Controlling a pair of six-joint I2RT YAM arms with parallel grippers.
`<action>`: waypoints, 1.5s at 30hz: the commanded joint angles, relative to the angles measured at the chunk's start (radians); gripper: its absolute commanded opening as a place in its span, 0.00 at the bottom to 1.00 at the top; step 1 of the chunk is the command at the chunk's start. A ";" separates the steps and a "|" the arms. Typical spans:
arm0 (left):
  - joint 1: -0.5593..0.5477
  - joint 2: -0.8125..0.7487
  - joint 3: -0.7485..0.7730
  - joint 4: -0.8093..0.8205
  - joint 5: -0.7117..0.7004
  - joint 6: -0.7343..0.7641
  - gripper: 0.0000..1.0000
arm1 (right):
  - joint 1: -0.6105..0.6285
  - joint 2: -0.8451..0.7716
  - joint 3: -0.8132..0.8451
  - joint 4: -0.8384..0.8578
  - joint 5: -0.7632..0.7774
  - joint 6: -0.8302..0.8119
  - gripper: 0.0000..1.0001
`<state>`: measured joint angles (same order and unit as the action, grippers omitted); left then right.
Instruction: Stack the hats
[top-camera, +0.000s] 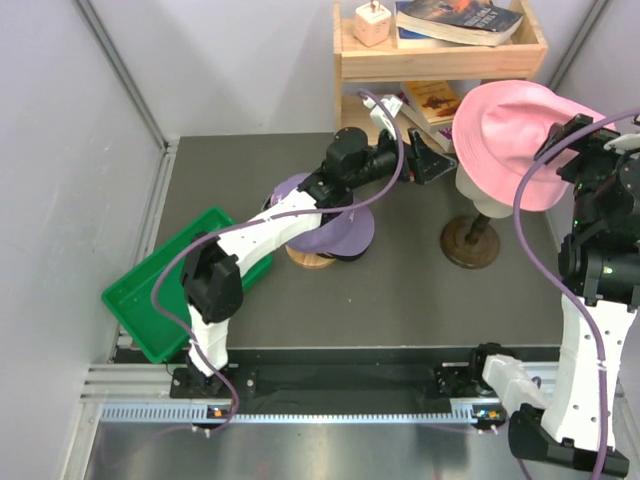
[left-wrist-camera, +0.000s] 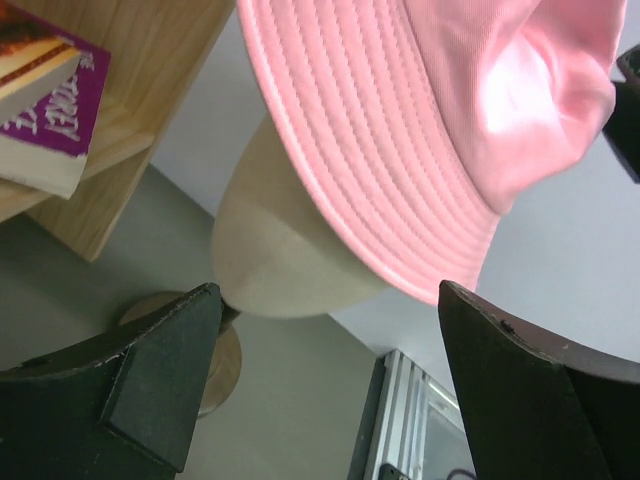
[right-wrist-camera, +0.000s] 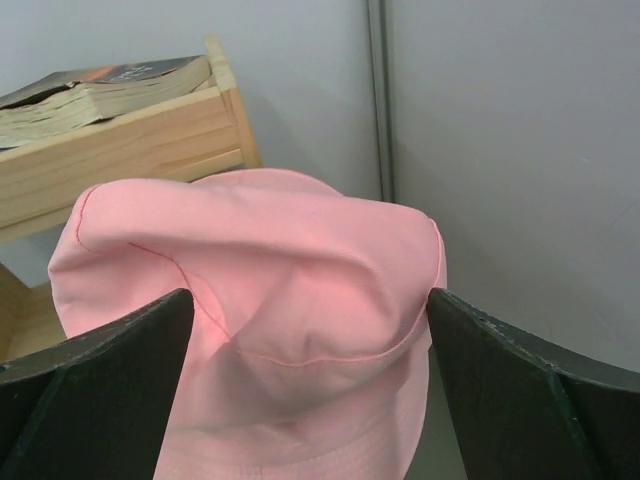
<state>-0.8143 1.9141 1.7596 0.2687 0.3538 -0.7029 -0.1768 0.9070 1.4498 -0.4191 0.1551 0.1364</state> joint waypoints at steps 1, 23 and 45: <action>-0.002 0.049 0.093 0.176 0.019 -0.041 0.93 | -0.059 0.000 -0.022 0.051 -0.143 0.097 1.00; -0.002 0.257 0.261 0.334 0.002 -0.213 0.01 | -0.213 0.040 -0.089 0.026 -0.319 0.146 1.00; 0.013 0.131 0.052 0.236 -0.088 -0.164 0.00 | -0.392 -0.105 -0.296 0.054 -0.488 0.273 1.00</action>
<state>-0.8211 2.0789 1.7744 0.5671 0.2943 -0.9024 -0.4778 0.8429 1.2297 -0.3206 -0.2298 0.3714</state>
